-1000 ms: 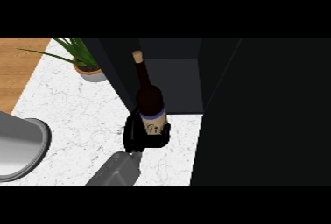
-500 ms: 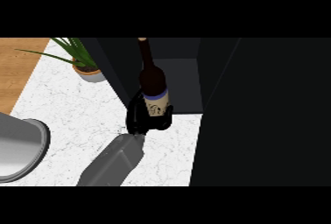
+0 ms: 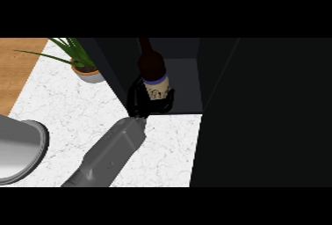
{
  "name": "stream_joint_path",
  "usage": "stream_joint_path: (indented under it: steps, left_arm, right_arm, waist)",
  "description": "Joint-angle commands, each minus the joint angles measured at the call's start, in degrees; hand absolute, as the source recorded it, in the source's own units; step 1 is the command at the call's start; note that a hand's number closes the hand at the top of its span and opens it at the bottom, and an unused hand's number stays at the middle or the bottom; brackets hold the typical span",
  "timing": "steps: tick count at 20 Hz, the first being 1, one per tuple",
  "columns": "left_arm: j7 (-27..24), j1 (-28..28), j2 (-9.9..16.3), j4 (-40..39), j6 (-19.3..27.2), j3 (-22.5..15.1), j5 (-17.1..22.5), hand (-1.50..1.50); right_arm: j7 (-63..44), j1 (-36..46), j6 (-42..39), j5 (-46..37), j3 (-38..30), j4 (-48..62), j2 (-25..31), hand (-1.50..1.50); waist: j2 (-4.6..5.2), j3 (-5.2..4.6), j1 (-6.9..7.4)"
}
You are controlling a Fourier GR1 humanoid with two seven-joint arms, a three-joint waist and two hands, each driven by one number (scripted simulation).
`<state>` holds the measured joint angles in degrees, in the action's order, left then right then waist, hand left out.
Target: Pick up the wine, place it into the cabinet and close the cabinet
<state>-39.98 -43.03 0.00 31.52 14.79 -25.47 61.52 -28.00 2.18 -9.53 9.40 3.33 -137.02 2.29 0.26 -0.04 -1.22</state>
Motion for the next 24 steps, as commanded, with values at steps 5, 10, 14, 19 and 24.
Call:
stream_joint_path:
  steps: [5,10,14,19,24]
  left_arm:
    - [0.97,-8.79,0.00,-6.80,1.65,1.15,4.35,1.50]
    - [1.89,-11.88,0.00,-10.55,1.22,1.93,3.40,1.50]
    - [4.42,-17.10,0.00,-16.20,1.97,2.80,3.83,1.50]
    - [6.33,-18.20,0.00,-17.72,1.61,2.42,4.34,1.50]
    - [4.14,-17.04,0.00,-16.07,1.28,2.22,6.62,1.50]
  right_arm:
    - [-0.47,6.01,1.57,-0.13,-0.92,4.22,-0.24,-1.50]
    - [-0.78,-0.20,-0.23,1.12,0.11,-1.31,0.45,-1.50]
    - [1.52,2.81,1.23,-2.22,2.96,3.26,-1.96,-1.50]
    - [2.94,1.58,-0.47,-0.80,2.55,3.56,-1.21,-1.50]
    - [2.98,4.56,-0.42,-0.39,1.45,4.93,-0.77,-1.50]
  waist:
    - [0.25,-0.01,-0.77]
    - [0.24,0.00,-1.29]
    - [0.83,-0.03,-2.55]
    - [1.01,-0.01,-3.46]
    - [0.96,-0.01,-3.76]
